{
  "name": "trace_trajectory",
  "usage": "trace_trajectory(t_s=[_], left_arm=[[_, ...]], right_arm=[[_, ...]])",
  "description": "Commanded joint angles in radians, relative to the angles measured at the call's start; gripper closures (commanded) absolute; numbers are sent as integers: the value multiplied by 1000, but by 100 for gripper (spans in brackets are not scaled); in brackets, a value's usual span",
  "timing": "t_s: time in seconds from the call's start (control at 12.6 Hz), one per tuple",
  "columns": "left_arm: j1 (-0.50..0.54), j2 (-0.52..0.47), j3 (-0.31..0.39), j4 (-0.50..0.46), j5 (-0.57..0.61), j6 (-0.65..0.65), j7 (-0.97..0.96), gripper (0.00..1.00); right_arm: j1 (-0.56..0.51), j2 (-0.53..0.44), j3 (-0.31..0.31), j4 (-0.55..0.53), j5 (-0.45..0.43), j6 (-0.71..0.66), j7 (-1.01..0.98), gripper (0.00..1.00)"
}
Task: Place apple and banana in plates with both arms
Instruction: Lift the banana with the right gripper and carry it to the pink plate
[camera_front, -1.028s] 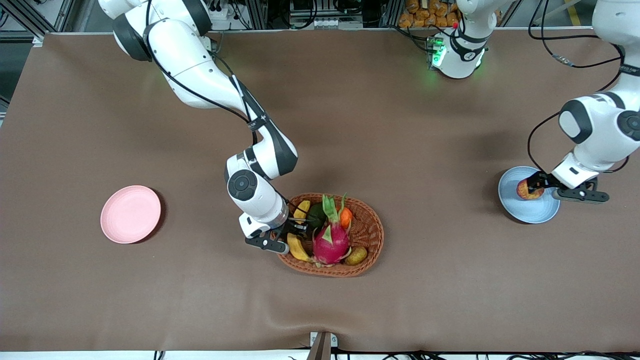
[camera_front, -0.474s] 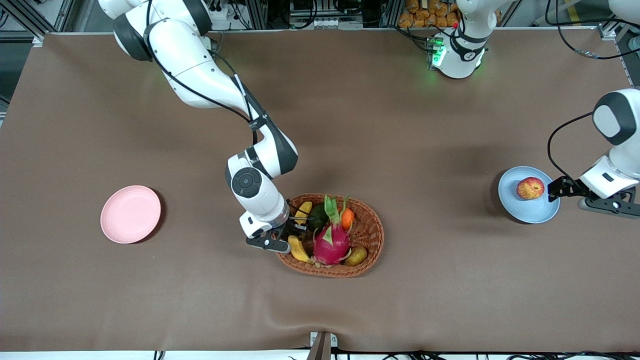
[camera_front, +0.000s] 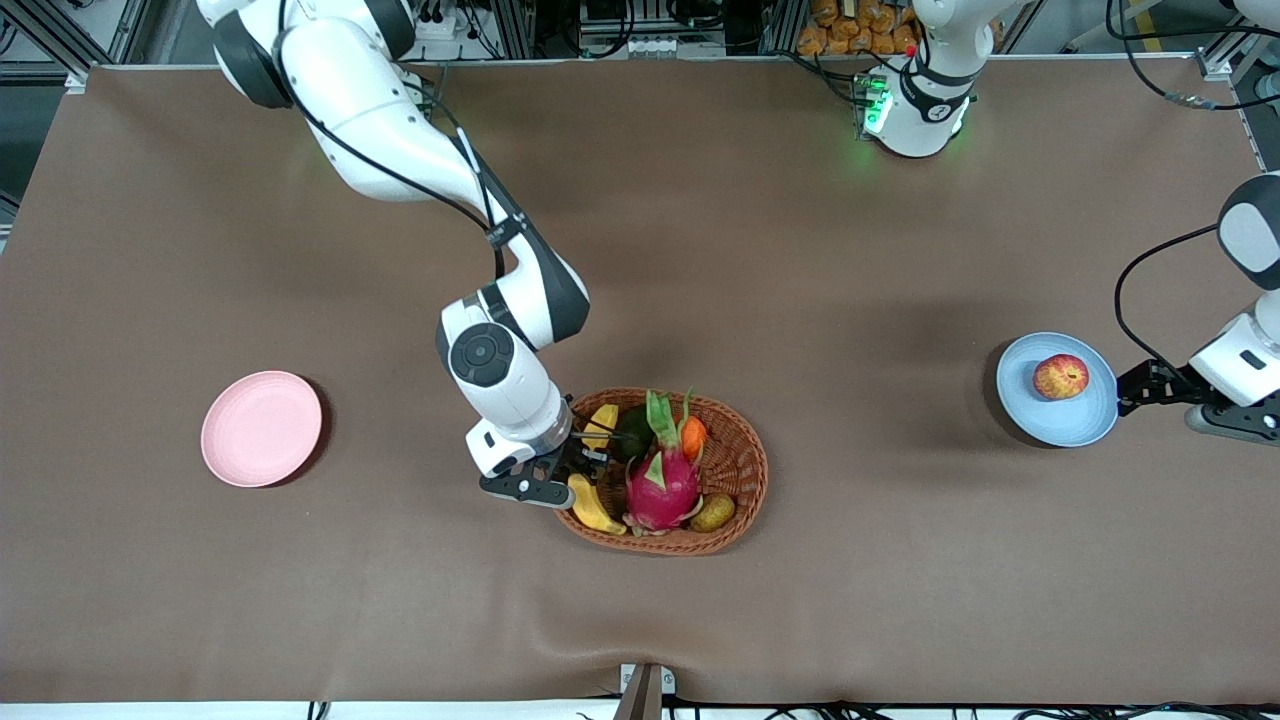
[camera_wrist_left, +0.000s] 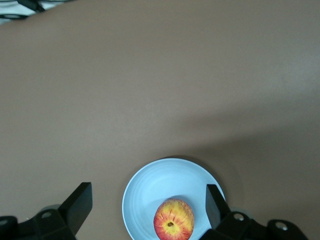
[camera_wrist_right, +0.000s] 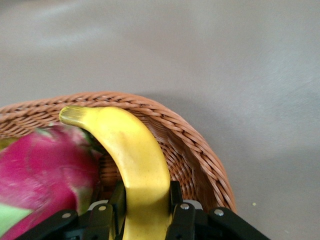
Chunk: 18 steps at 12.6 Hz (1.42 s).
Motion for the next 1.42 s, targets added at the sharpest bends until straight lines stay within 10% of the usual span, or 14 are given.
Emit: trace_trajectory(t_s=[0.0, 0.47, 1.34], left_arm=[[-29, 23, -30, 122, 6, -122, -47, 0], [-150, -27, -18, 236, 7, -407, -263, 0], [-452, -144, 321, 283, -69, -622, -257, 0]], right_arm=[[-56, -91, -1, -18, -20, -90, -87, 100], [-274, -265, -1, -163, -20, -256, -380, 100], [-627, -448, -9, -571, -53, -146, -785, 100]])
